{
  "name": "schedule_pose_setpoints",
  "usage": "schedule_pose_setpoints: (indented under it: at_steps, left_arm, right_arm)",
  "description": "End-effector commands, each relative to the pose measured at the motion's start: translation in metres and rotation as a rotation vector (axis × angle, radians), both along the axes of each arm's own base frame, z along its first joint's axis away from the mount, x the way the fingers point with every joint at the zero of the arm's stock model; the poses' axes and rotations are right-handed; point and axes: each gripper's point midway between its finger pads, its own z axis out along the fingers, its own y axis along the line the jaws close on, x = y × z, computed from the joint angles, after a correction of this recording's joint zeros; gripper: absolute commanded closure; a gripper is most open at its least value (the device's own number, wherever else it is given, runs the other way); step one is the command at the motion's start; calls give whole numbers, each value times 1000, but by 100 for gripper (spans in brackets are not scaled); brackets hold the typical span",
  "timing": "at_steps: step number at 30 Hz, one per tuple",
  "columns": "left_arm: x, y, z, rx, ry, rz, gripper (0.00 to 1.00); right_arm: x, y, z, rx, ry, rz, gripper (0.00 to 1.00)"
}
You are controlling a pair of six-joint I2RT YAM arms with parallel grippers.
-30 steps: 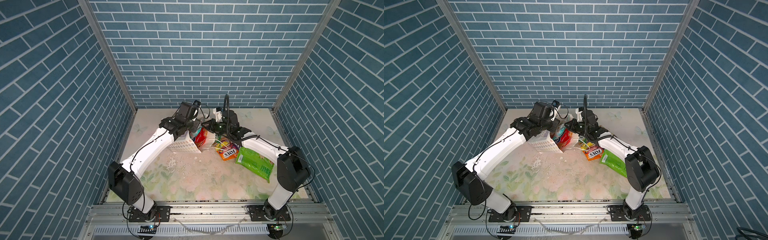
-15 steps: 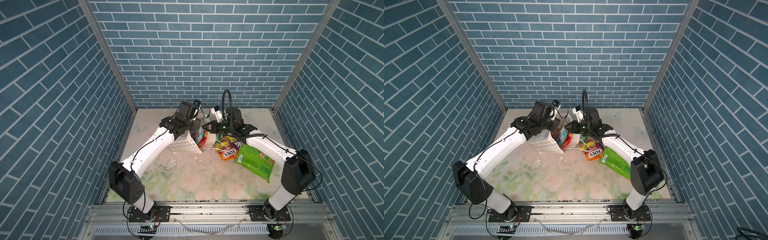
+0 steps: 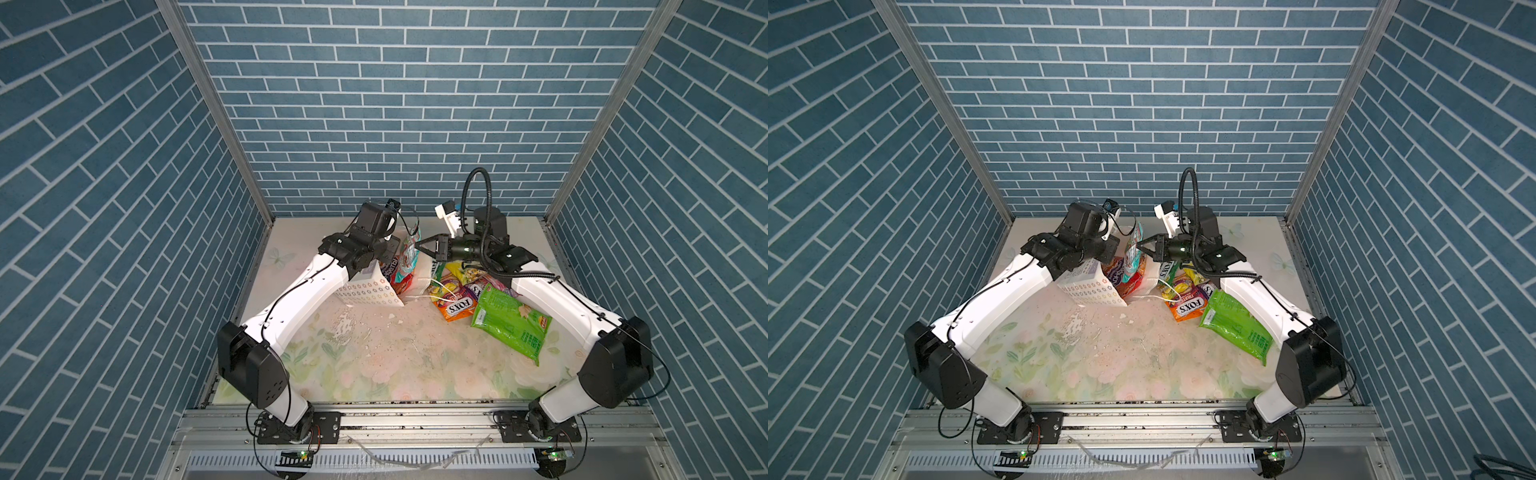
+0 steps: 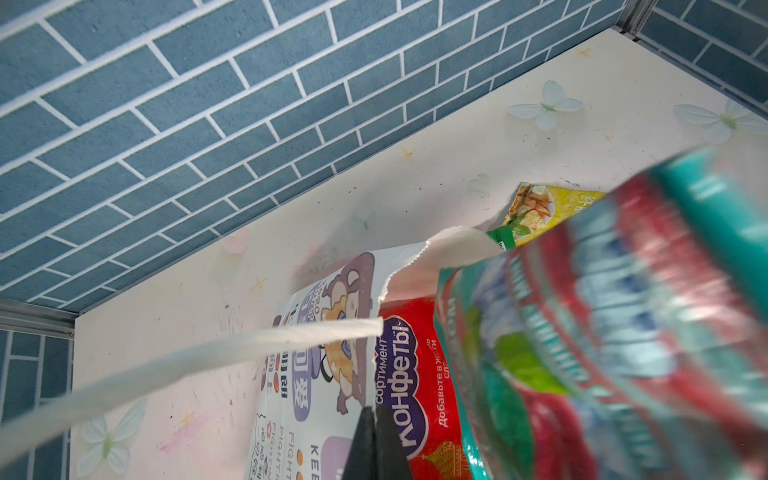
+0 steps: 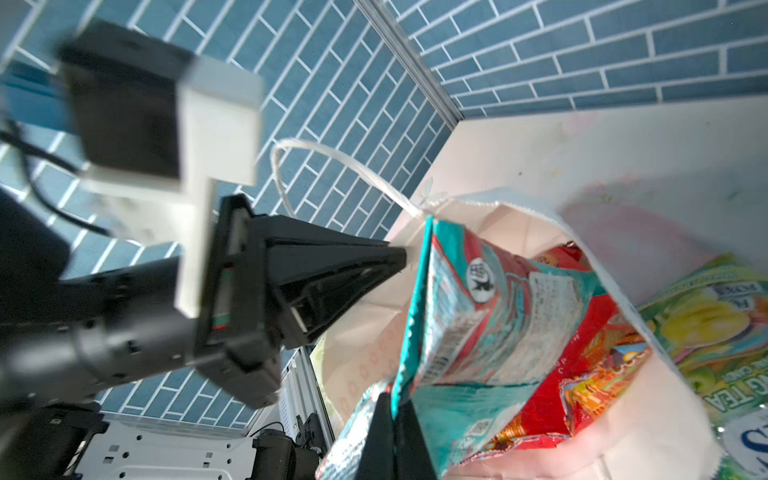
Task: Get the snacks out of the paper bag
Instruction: 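Lift the teal packet up out of the bag with the right gripper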
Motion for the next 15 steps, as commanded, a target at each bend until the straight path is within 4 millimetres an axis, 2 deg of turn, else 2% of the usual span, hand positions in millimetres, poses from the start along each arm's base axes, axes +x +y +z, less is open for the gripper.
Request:
schedule_pose_setpoints:
  at_steps: [1,7,15]
  left_arm:
    - [4,8,8,-12,-18,24,100]
    - [2,10,14,-22,-24,26,100]
    - [2,11,13,-24,-28,26,100]
  right_arm:
    - [-8,-21,50,71,-167,-19,100]
    - [-8,-63,63,23,-218,-144,100]
    - [-14,-111,43,-115,-178,-287,100]
